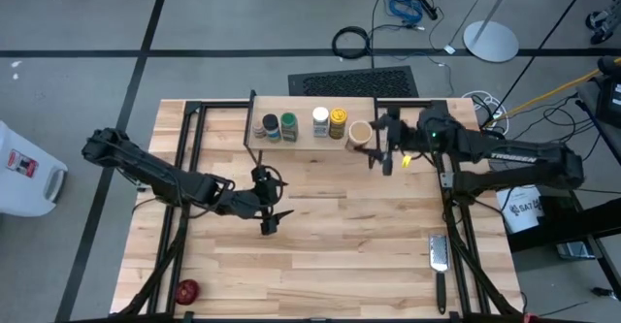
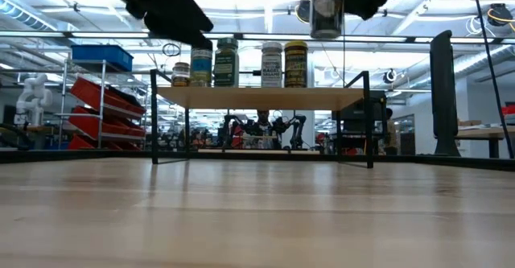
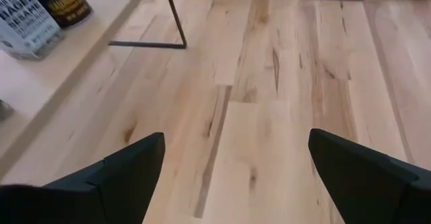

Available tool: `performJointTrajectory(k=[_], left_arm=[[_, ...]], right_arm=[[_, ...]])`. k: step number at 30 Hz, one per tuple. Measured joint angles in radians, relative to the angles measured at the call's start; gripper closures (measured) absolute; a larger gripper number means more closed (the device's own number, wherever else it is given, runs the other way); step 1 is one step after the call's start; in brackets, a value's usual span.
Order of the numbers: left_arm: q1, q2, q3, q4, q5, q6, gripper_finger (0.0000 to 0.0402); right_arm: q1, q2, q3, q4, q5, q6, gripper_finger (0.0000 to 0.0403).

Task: Shelf spices
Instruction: Put the brown seasoning bottle on the shelf

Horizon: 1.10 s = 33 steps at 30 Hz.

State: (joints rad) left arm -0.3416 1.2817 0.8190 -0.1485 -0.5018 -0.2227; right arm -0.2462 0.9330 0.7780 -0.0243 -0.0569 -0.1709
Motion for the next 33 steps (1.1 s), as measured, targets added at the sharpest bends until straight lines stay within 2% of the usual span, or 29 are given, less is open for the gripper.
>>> performJointTrajectory(k=[3, 11, 17, 33], left_arm=[[0.0, 0.001, -0.026, 0.049, 0.0, 0.0, 0.0024], [0.001, 0.001, -0.036, 0.067, 0.0, 0.001, 0.0024], [0.001, 0.001, -0.036, 0.067, 0.0, 0.018, 0.0024], [0.001, 0.001, -0.036, 0.066, 0.0, 0.026, 0.0024]], right_arm=[[-0.08, -0.007, 0.0, -0.036, -0.026, -0.012, 0.0136], [-0.27, 0.036, 0.0, -0.053, -0.235, -0.031, 0.0137], [-0.355, 0.098, 0.0, -0.059, -0.335, -0.034, 0.0133], [-0.403, 0.199, 0.0, -0.064, -0.345, -0.072, 0.0132]])
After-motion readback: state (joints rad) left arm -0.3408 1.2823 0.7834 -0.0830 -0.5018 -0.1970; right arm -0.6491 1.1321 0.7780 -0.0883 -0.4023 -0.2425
